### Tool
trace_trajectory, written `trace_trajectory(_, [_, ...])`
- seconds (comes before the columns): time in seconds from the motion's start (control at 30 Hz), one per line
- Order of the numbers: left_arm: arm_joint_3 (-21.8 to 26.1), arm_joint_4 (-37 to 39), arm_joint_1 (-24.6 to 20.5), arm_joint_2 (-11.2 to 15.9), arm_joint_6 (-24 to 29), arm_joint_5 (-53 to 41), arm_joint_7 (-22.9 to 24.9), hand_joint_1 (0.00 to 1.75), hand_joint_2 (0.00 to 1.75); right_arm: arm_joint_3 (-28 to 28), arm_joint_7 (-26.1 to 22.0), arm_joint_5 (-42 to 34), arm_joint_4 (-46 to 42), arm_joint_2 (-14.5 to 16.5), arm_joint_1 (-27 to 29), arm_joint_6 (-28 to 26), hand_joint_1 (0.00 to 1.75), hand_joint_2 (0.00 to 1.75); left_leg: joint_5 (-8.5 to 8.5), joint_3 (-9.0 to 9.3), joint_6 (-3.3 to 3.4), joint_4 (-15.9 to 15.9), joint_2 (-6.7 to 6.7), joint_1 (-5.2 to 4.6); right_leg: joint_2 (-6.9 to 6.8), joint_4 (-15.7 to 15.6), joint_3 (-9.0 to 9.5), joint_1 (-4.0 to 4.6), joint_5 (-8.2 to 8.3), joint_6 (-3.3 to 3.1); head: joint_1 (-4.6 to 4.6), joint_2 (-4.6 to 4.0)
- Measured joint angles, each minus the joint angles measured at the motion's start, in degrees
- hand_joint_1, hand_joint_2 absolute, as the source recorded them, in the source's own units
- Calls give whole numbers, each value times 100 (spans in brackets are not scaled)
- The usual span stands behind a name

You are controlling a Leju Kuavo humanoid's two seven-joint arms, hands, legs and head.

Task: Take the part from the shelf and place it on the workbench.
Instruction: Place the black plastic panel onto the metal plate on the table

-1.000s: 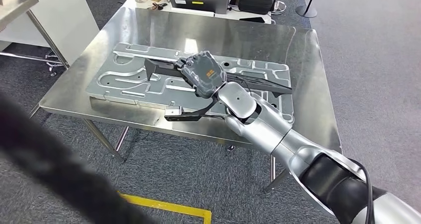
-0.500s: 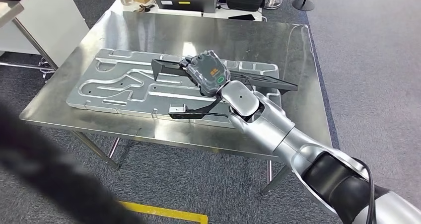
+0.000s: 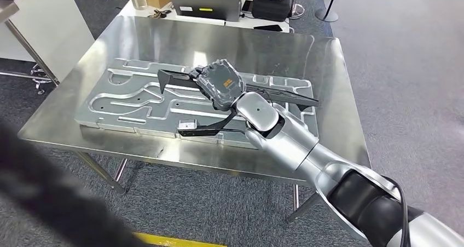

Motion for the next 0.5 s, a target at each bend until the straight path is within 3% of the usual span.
trace_trajectory(0.07, [-7, 1, -4, -1, 4, 2, 3, 0, 175, 9, -1, 1, 43, 17, 4, 37, 175, 175, -40, 37, 24, 2, -9, -13, -9, 594, -408, -3, -105, 10, 2, 0])
trace_trajectory(0.1, [-15, 1, -4, -2, 5, 2, 3, 0, 175, 14, -1, 2, 68, 24, 5, 49, 175, 175, -63, 66, 27, 3, -16, -20, -11, 582, -463, -1, 16, 0, 3, 0])
trace_trajectory(0.17, [-34, 1, 1, -8, 6, 3, 3, 0, 175, 22, 0, 2, 108, 45, -2, 67, 175, 175, -124, 158, 23, 2, -27, -38, -19, -35, -260, 22, 524, -68, 4, 0])
trace_trajectory(0.23, [-54, 2, 3, -30, 8, 3, 3, 0, 175, 26, 0, -8, 156, 83, -36, 106, 175, 175, -177, 217, 0, 6, -24, -60, -52, -742, 46, 80, 866, -184, -1, 0])
trace_trajectory(0.3, [-84, 3, -9, -46, -6, 11, -6, 0, 175, 34, -8, -59, 249, 154, -89, 179, 175, 175, -204, 208, -31, 16, -14, -69, -72, -996, 150, 115, 885, -238, -7, 0])
trace_trajectory(0.4, [-127, 3, -22, -42, -95, 68, -61, 0, 175, 46, -56, -238, 554, 299, -188, 320, 175, 175, -223, 210, -29, 21, -3, -75, -55, -1046, 166, 103, 870, -191, -7, 0])
trace_trajectory(0.5, [-149, 3, -33, -42, -172, 105, -84, 0, 175, 52, -102, -399, 1082, 464, -325, 440, 175, 175, -226, 236, -40, -14, 0, -71, -53, -1041, 171, 108, 850, -202, -7, 0])
